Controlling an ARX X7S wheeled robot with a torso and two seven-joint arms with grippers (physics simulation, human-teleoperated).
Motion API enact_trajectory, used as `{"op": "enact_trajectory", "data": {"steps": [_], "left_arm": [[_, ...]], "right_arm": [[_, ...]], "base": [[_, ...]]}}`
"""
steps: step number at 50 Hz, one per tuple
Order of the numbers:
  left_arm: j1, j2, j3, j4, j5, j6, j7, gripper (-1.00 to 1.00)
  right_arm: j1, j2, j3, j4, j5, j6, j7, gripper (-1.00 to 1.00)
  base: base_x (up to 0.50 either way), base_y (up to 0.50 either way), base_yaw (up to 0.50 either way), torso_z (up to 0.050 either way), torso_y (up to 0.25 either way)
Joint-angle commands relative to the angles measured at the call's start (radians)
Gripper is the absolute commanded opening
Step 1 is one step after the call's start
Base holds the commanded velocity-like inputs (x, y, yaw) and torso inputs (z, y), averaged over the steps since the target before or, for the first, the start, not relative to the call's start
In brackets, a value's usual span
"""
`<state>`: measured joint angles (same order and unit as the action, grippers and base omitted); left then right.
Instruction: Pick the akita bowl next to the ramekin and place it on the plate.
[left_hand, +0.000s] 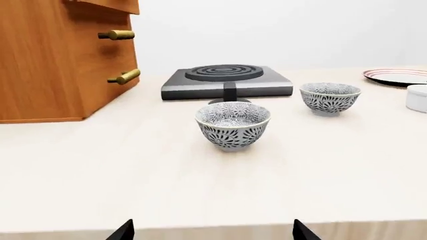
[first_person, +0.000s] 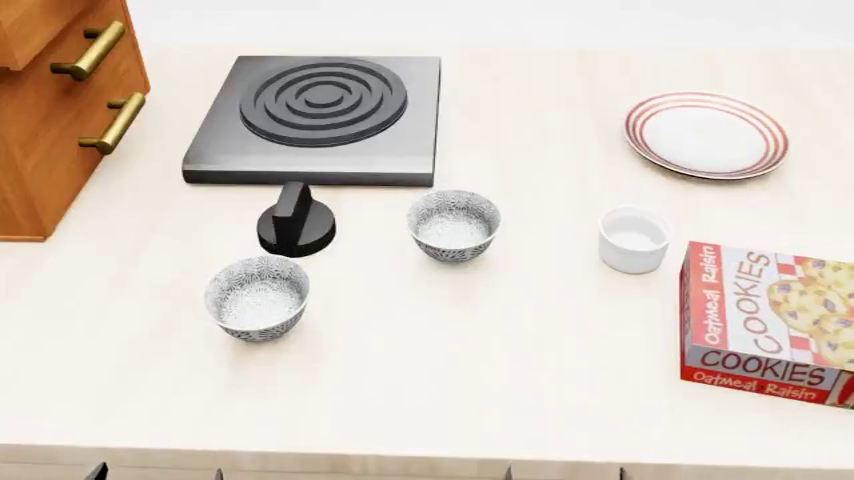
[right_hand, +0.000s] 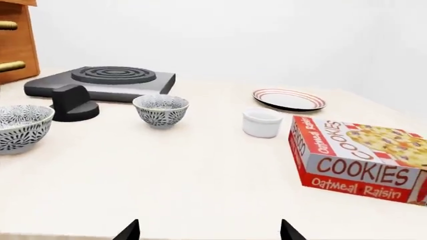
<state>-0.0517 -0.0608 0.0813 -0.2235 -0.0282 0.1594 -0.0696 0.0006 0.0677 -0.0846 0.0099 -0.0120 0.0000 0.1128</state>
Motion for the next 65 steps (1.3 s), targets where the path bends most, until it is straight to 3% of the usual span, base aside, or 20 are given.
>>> {"op": "enact_trajectory", "data": {"steps": [1,7,20,37,65], "left_arm": [[0.015,-0.007,-0.012,0.185,-0.005,-0.082,-0.007,1.00],[0.031,-0.030,0.007,0.510,-0.002,-0.301,-0.016,1.00],[-0.015,-0.069,0.019,0.823,-0.023,-0.560,-0.018,1.00],[-0.049,-0.099,0.017,0.983,-0.065,-0.702,-0.021,1.00],[-0.053,-0.120,0.017,1.003,-0.088,-0.709,-0.044,1.00]], "right_arm": [[-0.020,0.001,-0.019,-0.232,-0.091,0.156,0.014,1.00],[0.002,0.004,-0.018,-0.410,-0.083,0.316,0.006,1.00],[0.081,0.039,-0.042,-0.639,-0.114,0.549,-0.006,1.00],[0.131,0.069,-0.056,-0.783,-0.131,0.671,-0.008,1.00],[0.141,0.079,-0.045,-0.828,-0.105,0.662,0.023,1.00]], "base": [[0.00,0.00,0.00,0.000,0.000],[0.00,0.00,0.00,0.000,0.000],[0.00,0.00,0.00,0.000,0.000],[0.00,0.00,0.00,0.000,0.000],[0.06,0.00,0.00,0.000,0.000]]}}
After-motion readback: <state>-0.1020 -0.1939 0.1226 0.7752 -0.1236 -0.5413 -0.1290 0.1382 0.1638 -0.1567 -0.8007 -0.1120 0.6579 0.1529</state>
